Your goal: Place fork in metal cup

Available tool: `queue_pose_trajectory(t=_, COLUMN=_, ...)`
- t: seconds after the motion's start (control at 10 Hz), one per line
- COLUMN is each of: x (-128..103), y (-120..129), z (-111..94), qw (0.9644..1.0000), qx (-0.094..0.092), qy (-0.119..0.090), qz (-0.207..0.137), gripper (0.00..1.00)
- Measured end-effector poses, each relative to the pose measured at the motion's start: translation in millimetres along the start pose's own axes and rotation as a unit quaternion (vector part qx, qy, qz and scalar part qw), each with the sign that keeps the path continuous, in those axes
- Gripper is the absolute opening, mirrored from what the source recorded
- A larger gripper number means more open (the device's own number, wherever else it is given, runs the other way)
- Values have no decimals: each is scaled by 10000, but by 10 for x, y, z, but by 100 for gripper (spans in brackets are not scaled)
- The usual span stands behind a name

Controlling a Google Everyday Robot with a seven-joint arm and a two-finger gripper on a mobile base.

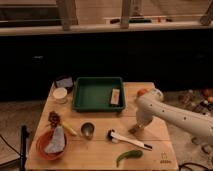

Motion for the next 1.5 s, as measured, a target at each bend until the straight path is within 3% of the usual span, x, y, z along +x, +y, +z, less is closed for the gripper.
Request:
queue_pose_trajectory(t=0.7, x=-90, y=-67, z=-304, qw=9994, qx=215, qy=16, qz=-265, gripper=1)
queue_pose_trajectory(t=1.5, x=-230, y=-114, z=-480, qw=9979, qx=177, qy=78, qz=-612, gripper=1)
